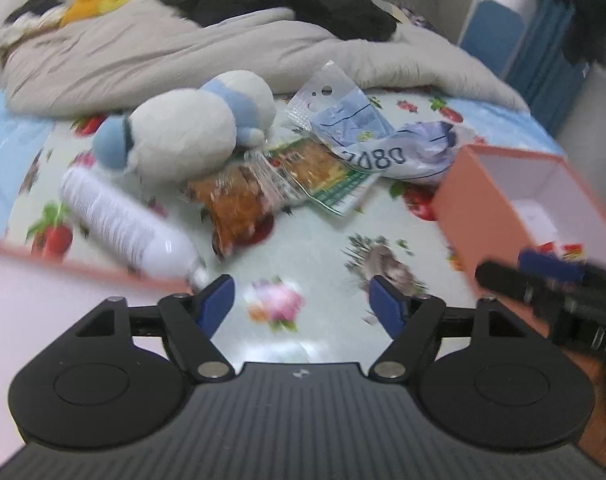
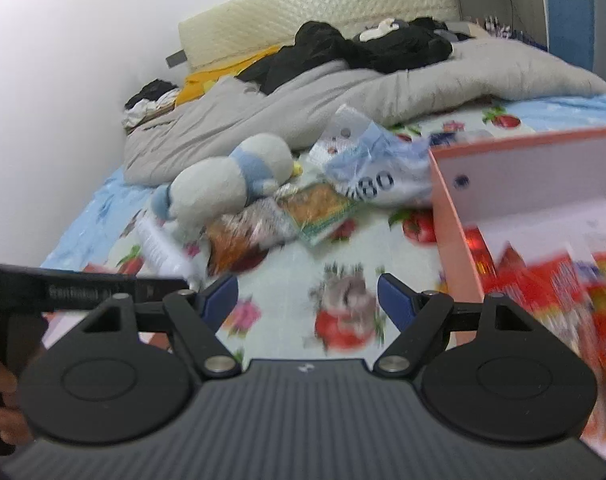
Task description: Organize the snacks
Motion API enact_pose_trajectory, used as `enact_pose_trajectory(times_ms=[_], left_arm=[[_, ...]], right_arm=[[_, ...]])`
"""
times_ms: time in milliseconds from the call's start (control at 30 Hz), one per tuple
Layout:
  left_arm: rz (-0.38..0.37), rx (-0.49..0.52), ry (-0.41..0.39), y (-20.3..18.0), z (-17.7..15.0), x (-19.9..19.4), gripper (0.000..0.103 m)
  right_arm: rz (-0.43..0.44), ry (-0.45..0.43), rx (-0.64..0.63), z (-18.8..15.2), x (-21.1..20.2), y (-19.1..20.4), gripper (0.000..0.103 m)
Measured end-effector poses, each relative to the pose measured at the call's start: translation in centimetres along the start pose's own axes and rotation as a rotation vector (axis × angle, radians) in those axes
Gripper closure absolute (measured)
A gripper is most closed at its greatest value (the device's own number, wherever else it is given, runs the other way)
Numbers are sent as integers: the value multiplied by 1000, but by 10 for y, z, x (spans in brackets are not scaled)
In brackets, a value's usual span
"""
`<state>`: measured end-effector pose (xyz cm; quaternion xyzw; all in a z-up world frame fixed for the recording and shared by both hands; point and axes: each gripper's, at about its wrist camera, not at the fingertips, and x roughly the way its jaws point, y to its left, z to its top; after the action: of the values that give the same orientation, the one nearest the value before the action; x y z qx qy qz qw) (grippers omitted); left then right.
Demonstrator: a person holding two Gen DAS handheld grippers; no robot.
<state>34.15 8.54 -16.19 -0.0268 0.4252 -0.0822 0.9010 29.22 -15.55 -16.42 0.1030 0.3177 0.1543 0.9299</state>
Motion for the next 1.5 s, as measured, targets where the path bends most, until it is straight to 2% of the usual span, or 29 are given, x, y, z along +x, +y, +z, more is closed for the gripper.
enact_pose_trajectory(times_ms=[233, 400, 500, 667, 833, 900, 967, 1000, 1067, 1133, 1233, 1500], left_arm=[[70, 181, 58, 23, 38, 84, 20], [112, 348, 75, 28, 51, 121, 20], [157, 420, 69, 28, 56, 134, 20], [152, 488, 88, 26, 59, 153, 20], [189, 584, 63, 17, 56, 171, 20], [221, 627, 76, 12, 54, 179, 20], [234, 645, 78, 11, 53, 184, 20], [231, 641, 82, 12, 53, 187, 20], [226, 610, 96, 16, 53, 192, 20], [219, 579, 95, 20, 53, 194, 24], [209, 529, 97, 24, 53, 195, 33], [193, 471, 104, 18, 55, 185, 49]], right_arm=[[3, 69, 95, 27, 98, -12, 25], [4, 135, 180, 33, 152, -23, 25], [-1, 167, 202, 33, 175, -26, 25], [2, 194, 220, 36, 201, -29, 25], [-19, 174, 170, 40, 218, -23, 25], [-27, 162, 139, 41, 223, -19, 25], [-50, 170, 75, 42, 230, -10, 24], [-69, 178, 32, 42, 233, -5, 26], [-100, 182, -19, 41, 235, 3, 42], [-84, 193, -11, 42, 234, 4, 74], [-88, 203, 7, 43, 232, 0, 91], [-91, 193, 49, 46, 201, -14, 99]])
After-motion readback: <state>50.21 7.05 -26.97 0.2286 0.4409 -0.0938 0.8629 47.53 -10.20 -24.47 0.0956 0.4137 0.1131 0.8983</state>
